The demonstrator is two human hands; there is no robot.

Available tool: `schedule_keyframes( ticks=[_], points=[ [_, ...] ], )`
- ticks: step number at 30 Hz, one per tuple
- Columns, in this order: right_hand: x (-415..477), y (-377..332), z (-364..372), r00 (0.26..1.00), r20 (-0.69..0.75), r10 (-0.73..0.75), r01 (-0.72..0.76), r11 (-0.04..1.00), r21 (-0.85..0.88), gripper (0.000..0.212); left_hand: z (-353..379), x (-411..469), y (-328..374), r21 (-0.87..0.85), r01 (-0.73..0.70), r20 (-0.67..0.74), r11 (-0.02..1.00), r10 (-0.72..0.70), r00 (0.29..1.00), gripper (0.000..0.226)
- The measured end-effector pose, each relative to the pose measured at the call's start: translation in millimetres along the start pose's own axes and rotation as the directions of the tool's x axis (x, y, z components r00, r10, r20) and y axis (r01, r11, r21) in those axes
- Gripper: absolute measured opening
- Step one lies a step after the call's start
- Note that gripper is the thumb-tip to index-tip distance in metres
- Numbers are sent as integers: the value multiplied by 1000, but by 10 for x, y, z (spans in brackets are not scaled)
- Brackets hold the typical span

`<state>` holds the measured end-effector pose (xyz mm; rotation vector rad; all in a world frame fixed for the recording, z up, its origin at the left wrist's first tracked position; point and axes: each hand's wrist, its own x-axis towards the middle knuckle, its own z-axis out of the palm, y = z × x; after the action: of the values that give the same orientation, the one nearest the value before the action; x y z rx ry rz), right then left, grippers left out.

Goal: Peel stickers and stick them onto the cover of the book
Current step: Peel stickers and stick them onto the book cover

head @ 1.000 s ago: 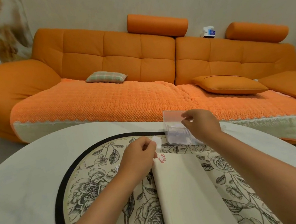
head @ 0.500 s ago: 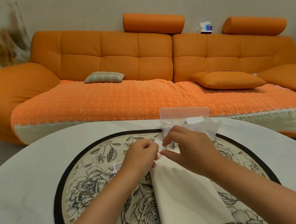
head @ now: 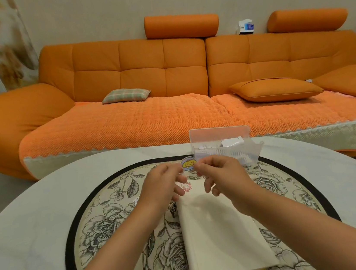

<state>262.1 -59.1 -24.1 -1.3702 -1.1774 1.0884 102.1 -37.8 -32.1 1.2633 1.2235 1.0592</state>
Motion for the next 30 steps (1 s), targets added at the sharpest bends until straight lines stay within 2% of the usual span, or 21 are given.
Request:
schedule_keyframes(
  ticks=[3, 6, 8, 9, 11, 12, 16, 21, 25, 27, 30],
  points=[
    [7, 37, -19, 986, 60, 154, -159, 983, 95, 12, 17, -20, -33, 132, -66, 33, 989, 62, 998, 16],
    [-6, 42, -32, 979, 72, 191, -196, 977, 84, 14, 33, -25, -38, 205, -126, 23, 971, 124, 992, 16],
    [-4, 34, -46, 987, 52, 149, -148, 988, -34, 16, 23, -28, -54, 269, -161, 10, 950, 165, 986, 18],
    [9, 32, -55, 994, 33, 104, -98, 984, -145, 19, 16, -30, -66, 301, -181, 5, 936, 188, 982, 18],
    [49, 25, -82, 1000, -18, -10, 2, 923, -384, 23, 6, -29, -80, 361, -219, 4, 907, 233, 972, 17],
    [70, 13, -102, 998, -36, -53, 33, 901, -432, 23, 1, -25, -83, 385, -234, 5, 893, 252, 968, 17],
    [111, -45, -134, 996, 53, -67, 79, 959, -274, 13, -2, -46, -66, 421, -273, 32, 865, 286, 958, 16],
    [123, -28, -128, 996, 85, -33, 56, 958, -281, 14, -7, -39, -79, 446, -288, 49, 847, 298, 953, 16],
    [184, -6, -163, 1000, 16, -15, 19, 955, -295, 13, -37, 12, -110, 545, -258, 36, 798, 285, 958, 8],
    [229, 42, -210, 999, -35, 25, -34, 948, -317, 14, -64, 43, -163, 648, -257, 62, 717, 286, 956, 21],
    [262, 122, -254, 991, -40, 131, -136, 923, -360, 16, -83, 88, -273, 738, -327, 201, 590, 271, 941, 45]
  ],
)
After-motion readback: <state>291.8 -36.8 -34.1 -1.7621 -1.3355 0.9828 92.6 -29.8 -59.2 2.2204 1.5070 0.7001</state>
